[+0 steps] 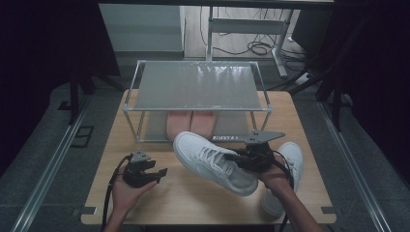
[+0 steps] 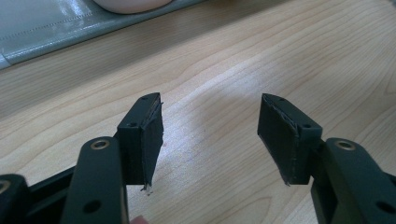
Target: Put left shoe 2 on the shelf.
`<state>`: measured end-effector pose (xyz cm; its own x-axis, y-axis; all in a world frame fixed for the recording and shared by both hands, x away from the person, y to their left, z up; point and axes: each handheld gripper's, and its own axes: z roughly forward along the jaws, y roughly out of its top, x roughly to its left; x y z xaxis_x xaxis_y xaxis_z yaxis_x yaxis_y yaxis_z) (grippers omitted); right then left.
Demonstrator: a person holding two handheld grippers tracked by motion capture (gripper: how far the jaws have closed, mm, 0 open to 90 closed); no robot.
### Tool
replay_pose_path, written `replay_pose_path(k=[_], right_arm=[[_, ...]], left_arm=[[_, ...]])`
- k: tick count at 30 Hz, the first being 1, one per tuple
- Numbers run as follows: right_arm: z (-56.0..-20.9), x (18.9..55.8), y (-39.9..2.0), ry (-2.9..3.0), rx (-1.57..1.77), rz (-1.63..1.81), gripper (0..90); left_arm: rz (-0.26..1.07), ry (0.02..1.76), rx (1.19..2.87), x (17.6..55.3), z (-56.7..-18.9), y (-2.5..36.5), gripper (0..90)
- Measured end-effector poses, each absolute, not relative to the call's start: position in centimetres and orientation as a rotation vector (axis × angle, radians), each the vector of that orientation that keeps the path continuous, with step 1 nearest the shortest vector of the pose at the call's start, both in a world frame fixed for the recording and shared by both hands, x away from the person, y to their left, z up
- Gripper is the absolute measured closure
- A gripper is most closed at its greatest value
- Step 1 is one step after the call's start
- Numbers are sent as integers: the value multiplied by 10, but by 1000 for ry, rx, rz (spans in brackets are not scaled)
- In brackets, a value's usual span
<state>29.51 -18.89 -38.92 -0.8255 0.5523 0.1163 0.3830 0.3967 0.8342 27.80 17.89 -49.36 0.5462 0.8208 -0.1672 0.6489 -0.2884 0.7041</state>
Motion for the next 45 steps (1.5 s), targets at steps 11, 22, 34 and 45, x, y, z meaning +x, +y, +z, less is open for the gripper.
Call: replay_pose_path(k=[11,22,34,45], right_arm=[[-372,297,-176,2469,774,1420,818],[-356,303,-163,2452,753,1443,818],[-347,312,-151,2439,747,1487,819],[-336,325,-142,2411,789,1541,818]], left_arm=[[279,1176,2026,278,-493,180,409],[281,1163,2002,277,-490,182,424],[235,1155,2004,278,-492,182,419],[234,1141,1996,277,-489,184,416]])
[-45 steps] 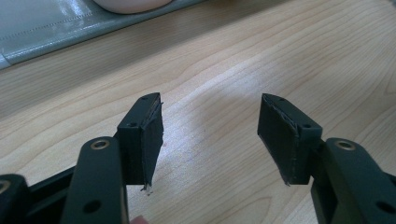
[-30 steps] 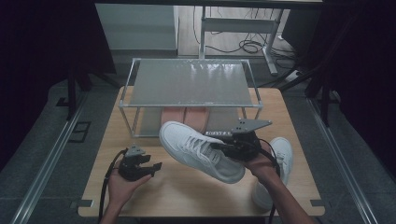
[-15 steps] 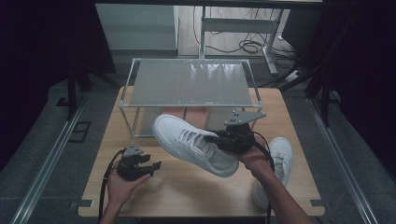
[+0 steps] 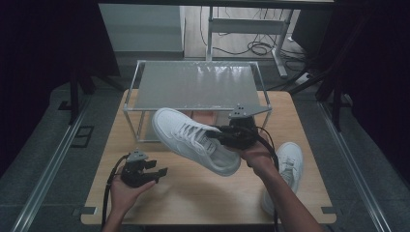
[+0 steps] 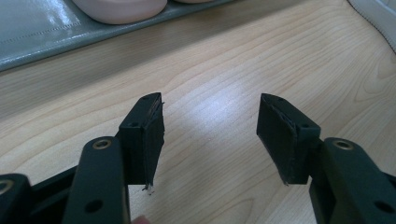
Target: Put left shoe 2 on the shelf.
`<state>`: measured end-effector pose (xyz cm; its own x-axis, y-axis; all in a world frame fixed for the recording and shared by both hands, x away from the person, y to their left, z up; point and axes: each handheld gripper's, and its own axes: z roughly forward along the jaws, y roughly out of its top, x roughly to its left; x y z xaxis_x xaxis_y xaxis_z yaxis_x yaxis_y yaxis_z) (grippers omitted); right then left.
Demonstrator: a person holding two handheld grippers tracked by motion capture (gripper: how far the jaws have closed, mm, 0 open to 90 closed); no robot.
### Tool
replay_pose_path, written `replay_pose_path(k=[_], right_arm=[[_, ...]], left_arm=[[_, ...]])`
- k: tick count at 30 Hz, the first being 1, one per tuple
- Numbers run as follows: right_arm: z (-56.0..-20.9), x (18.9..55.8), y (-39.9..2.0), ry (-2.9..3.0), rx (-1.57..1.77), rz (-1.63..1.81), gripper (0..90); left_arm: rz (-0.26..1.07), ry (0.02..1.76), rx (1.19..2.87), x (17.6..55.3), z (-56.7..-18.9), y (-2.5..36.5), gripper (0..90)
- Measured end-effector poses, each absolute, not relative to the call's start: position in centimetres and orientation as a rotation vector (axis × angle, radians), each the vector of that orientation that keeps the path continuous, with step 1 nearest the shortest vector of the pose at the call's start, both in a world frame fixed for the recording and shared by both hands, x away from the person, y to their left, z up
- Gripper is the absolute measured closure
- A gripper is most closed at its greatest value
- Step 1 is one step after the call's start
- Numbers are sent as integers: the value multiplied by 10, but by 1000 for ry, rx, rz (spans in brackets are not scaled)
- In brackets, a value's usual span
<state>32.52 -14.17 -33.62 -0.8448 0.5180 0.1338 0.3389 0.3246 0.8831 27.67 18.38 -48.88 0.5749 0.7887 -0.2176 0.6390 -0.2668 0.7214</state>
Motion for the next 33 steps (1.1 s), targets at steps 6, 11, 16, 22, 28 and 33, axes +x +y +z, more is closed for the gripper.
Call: replay_pose_path(k=[6,11,16,22,28,33], right_arm=[[-323,329,-135,2383,780,1565,818],[-319,335,-133,2367,802,1586,818],[-317,343,-132,2346,838,1588,819],[-311,352,-134,2312,874,1607,819],[-305,363,-134,2282,904,1588,820],[-300,373,-133,2254,931,1578,820]], left_arm=[[213,1133,2000,277,-489,182,413],[198,1120,2003,276,-489,179,411],[234,1133,1978,275,-487,181,413],[235,1133,1975,275,-487,181,412],[249,1133,1960,275,-486,182,414],[248,1140,1951,274,-485,184,414]])
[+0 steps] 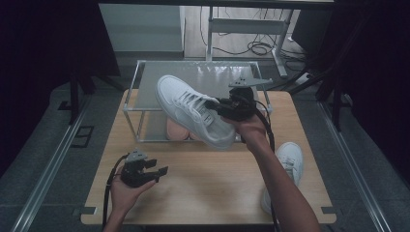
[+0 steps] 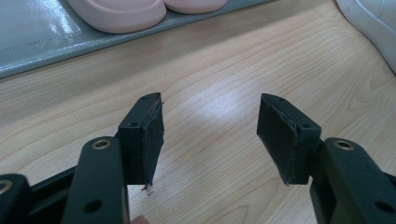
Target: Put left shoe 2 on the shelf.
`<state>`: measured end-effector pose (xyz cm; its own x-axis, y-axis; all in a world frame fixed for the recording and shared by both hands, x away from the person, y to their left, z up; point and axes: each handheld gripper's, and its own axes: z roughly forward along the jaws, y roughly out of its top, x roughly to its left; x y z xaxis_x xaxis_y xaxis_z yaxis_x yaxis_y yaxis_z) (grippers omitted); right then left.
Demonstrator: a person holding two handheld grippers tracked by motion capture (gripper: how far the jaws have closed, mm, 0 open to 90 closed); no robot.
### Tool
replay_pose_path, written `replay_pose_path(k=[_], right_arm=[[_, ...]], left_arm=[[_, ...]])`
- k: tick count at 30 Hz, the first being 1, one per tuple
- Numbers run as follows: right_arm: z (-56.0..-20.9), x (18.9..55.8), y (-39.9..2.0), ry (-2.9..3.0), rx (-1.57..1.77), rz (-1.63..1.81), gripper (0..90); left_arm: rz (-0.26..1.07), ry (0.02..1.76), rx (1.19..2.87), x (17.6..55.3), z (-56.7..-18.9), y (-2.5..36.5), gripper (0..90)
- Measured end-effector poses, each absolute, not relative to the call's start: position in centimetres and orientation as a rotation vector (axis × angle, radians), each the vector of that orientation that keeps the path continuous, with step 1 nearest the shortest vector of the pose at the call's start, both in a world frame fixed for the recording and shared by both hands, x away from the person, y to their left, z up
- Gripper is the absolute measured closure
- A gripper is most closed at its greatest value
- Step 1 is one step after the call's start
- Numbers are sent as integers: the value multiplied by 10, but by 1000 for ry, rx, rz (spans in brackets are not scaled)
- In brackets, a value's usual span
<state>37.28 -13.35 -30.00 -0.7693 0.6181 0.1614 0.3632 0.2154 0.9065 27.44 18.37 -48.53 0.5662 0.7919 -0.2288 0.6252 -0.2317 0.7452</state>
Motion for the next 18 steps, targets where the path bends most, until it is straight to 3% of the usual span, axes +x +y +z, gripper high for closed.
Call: replay_pose_path(k=[18], right_arm=[[-284,409,-124,2173,1050,1572,821]], left_arm=[[278,1140,1947,274,-484,185,415]])
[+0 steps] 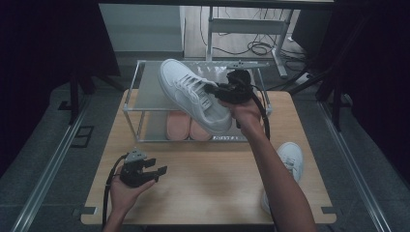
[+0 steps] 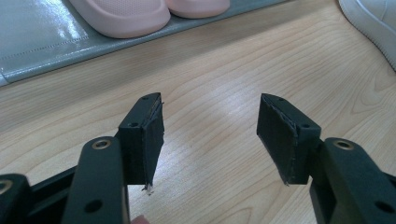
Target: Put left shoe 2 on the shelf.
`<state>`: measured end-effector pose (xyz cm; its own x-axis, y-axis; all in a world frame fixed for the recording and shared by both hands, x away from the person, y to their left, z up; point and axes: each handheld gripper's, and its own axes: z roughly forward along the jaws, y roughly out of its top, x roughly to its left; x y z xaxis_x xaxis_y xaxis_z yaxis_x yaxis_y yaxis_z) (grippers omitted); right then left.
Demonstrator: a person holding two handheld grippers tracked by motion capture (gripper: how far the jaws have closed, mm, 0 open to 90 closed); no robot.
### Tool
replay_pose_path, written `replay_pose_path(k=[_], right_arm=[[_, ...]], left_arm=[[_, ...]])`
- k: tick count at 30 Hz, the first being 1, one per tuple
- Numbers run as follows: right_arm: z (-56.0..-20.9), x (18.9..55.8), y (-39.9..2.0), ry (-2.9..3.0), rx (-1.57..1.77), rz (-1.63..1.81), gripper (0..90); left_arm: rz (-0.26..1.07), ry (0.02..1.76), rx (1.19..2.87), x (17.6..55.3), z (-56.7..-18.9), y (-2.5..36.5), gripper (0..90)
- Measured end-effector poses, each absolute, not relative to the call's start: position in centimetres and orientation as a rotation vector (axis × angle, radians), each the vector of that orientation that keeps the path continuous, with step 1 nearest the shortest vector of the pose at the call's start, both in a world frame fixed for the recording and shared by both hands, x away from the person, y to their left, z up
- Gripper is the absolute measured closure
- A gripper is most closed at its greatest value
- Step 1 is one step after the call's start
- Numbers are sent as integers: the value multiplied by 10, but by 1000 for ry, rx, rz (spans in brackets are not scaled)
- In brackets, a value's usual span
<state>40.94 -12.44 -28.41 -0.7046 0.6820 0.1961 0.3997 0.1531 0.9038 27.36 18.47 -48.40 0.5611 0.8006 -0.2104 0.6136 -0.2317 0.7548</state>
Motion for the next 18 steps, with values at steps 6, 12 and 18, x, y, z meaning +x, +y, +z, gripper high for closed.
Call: replay_pose_path(k=[6,12,18], right_arm=[[-281,419,-121,2148,1088,1572,822],[-281,433,-118,2132,1130,1558,822],[-283,447,-112,2102,1190,1517,822]], left_arm=[[274,1140,1948,273,-484,184,415],[271,1125,1943,271,-481,182,415],[265,1125,1954,272,-483,180,415]])
